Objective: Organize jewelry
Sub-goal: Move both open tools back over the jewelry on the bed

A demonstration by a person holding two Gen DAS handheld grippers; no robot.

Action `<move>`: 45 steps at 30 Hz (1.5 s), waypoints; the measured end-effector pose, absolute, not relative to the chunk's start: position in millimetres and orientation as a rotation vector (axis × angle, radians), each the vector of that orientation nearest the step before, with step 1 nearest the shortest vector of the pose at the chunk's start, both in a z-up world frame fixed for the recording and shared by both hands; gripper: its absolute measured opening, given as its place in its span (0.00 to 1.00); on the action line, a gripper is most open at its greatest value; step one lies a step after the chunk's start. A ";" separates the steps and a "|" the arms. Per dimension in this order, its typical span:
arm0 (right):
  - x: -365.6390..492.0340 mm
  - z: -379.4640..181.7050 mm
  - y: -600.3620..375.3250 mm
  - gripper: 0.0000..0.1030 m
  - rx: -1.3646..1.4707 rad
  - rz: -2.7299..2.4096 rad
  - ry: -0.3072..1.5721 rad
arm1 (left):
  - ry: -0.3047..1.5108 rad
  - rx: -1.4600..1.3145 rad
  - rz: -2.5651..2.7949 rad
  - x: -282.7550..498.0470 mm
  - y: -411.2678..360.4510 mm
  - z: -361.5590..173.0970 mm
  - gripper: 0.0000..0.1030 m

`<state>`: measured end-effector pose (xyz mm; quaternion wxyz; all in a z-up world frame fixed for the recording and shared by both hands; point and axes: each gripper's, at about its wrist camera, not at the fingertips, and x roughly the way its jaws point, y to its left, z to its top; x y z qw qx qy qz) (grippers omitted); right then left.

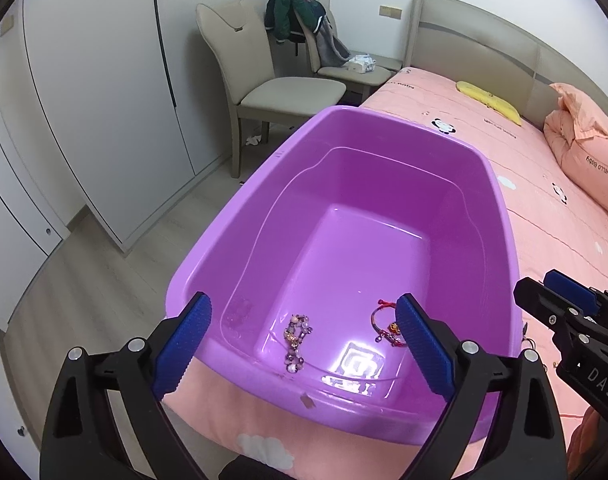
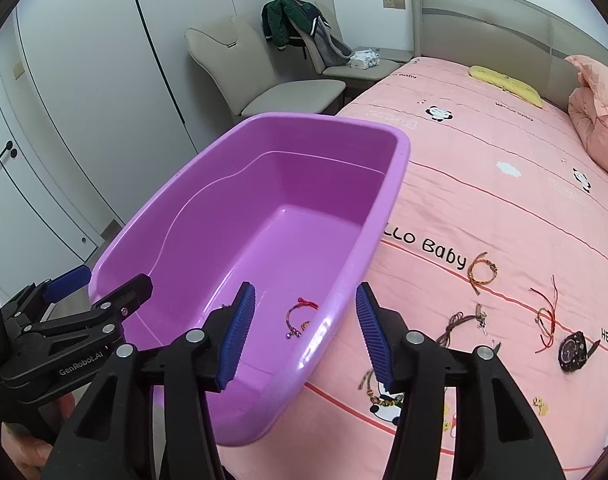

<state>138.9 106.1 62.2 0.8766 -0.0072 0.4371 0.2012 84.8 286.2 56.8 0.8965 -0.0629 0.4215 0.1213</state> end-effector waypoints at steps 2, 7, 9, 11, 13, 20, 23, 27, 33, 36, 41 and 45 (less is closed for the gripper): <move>133.8 61.3 99.5 0.51 -0.005 0.412 0.910 | 0.869 -0.121 0.246 80.0 281.2 57.3 0.90; 118.1 60.7 79.7 0.56 0.023 0.388 0.898 | 0.868 -0.106 0.226 69.6 266.3 59.7 0.91; 112.2 61.1 70.0 0.57 0.037 0.382 0.890 | 0.862 -0.100 0.217 64.5 259.8 61.3 0.92; 106.5 60.9 59.2 0.57 0.052 0.375 0.888 | 0.856 -0.094 0.211 59.5 252.3 62.8 0.93; 100.1 59.6 47.3 0.59 0.067 0.363 0.885 | 0.854 -0.091 0.199 54.5 242.6 63.8 0.93; 70.1 48.0 -0.1 0.60 0.110 0.312 0.901 | 0.849 -0.084 0.120 38.1 194.2 62.8 0.93; 56.0 43.1 -25.1 0.61 0.123 0.270 0.904 | 0.853 -0.066 0.084 31.2 172.0 61.4 0.93; 38.9 35.7 -58.5 0.61 0.133 0.217 0.902 | 0.857 -0.054 0.041 21.0 146.8 58.4 0.93; 16.7 20.6 -106.3 0.61 0.166 0.137 0.907 | 0.864 -0.037 -0.027 8.3 110.8 48.3 0.93; 7.7 11.1 -125.2 0.61 0.175 0.100 0.913 | 0.867 -0.022 -0.053 4.6 95.4 40.9 0.93; 0.1 -3.8 -152.0 0.61 0.192 0.050 0.920 | 0.893 -0.005 -0.071 7.5 76.9 22.8 0.93; 1.7 -15.1 -165.6 0.61 0.207 0.036 0.932 | 0.913 0.011 -0.067 11.2 69.4 7.5 0.93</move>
